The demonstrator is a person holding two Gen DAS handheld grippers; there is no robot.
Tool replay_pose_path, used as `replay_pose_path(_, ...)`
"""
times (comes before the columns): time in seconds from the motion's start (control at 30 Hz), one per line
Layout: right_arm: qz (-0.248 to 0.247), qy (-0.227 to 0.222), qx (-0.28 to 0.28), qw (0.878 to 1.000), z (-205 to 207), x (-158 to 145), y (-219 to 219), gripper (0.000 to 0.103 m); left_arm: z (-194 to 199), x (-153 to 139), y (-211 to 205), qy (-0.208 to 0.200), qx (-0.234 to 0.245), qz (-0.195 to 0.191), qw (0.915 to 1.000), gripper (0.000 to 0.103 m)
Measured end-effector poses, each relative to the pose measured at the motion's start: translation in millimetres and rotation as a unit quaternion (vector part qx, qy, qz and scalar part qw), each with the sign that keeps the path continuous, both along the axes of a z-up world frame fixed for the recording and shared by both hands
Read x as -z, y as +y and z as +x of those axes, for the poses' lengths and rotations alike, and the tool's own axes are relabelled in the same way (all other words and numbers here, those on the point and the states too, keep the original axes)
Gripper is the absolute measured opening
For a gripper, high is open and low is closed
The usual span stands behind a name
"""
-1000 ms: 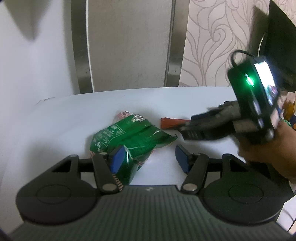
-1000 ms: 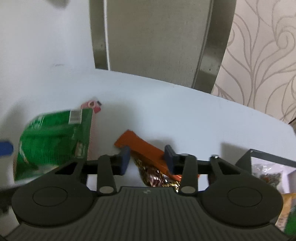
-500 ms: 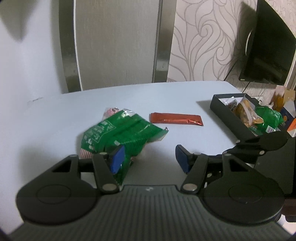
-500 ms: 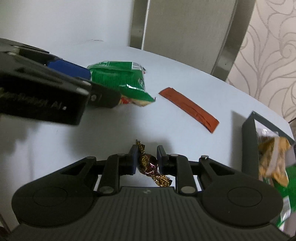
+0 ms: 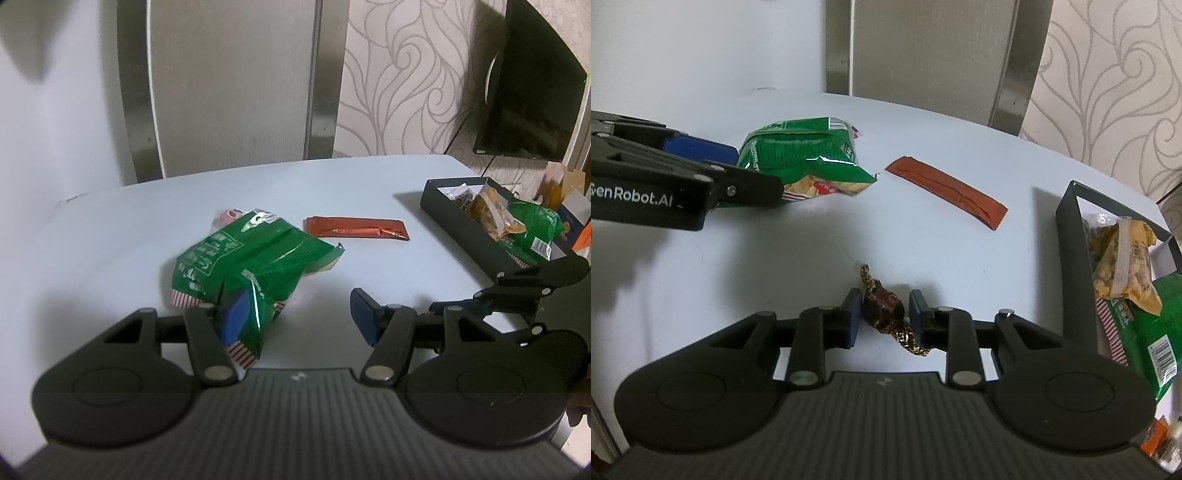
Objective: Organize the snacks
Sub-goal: 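Grasp the wrapped chocolate with the right tool while the left tool grasps the green chip bag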
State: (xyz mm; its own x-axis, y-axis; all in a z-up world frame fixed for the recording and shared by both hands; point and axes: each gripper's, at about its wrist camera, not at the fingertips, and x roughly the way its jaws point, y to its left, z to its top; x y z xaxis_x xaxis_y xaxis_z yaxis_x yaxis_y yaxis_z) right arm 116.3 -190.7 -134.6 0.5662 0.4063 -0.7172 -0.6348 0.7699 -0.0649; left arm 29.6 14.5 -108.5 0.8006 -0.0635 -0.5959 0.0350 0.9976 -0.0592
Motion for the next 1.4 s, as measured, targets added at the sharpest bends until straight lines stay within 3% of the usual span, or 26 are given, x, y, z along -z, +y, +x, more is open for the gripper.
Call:
replay_pose_path(0.03, 0.0, 0.003, -0.001, 1.0, -0.5, -0.7, -0.2, 0.034, -0.3, 0.1, 0.3, 0.0, 0.002, 0.0, 1.0, 0.063)
replay_pose_path(0.07, -0.003, 0.003, 0.002, 1.0, -1.6, -1.3, -0.8, 0.047, -0.4, 0.9, 0.5, 0.0, 0.003, 0.001, 1.0, 0.063)
replay_pose_path(0.1, -0.006, 0.001, 0.005, 1.0, -2.7, -0.9, -1.6, 0.05, -0.1, 1.6, 0.7, 0.001, 0.004, 0.001, 1.0, 0.063)
replay_pose_path(0.17, 0.002, 0.006, 0.006, 1.0, -3.7, 0.5, -5.1, 0.048, 0.7, 3.0, 0.7, 0.003, 0.007, 0.0, 1.0, 0.063)
replay_pose_path(0.27, 0.011, 0.013, 0.016, 1.0, -4.1, -0.3, -6.7, 0.03, -1.0, -0.2, -0.6, -0.011, 0.004, 0.017, 0.9998, 0.063)
replay_pose_path(0.3, 0.009, 0.013, 0.016, 1.0, -4.9, -0.4, -5.7, 0.029, -2.1, -2.1, -0.5, -0.018, 0.003, 0.024, 0.9996, 0.063)
replay_pose_path(0.37, 0.009, 0.015, 0.019, 1.0, -6.5, -0.7, -5.6, 0.029, -3.6, -4.0, 1.0, -0.029, -0.011, 0.043, 0.9986, 0.075)
replay_pose_path(0.4, 0.009, 0.015, 0.021, 1.0, -7.6, -0.7, -6.0, 0.029, -3.3, -3.7, 2.6, -0.033, -0.017, 0.049, 0.9981, 0.087)
replay_pose_path(0.43, 0.009, 0.016, 0.024, 1.0, -8.4, -0.8, -6.9, 0.029, -2.7, -3.0, 4.9, -0.041, -0.026, 0.054, 0.9974, 0.088)
replay_pose_path(0.6, 0.009, 0.021, 0.033, 0.999, -10.3, -1.4, -8.7, 0.029, 15.9, -3.2, 15.7, -0.033, -0.017, 0.057, 0.9977, 0.089)
replay_pose_path(0.7, 0.009, 0.023, 0.037, 0.999, -10.9, -1.9, -9.1, 0.029, 29.2, -0.2, 17.5, -0.026, 0.01, 0.083, 0.9962, 0.089)
replay_pose_path(1.1, 0.004, 0.024, 0.059, 0.998, -12.5, -2.6, -4.7, 0.029, 62.9, 21.2, 21.8, 0.003, 0.112, 0.083, 0.9902, 0.089)
replay_pose_path(1.4, -0.003, 0.021, 0.073, 0.997, -13.3, -3.3, -0.5, 0.029, 66.5, 26.5, 8.7, -0.004, 0.127, 0.09, 0.9878, 0.088)
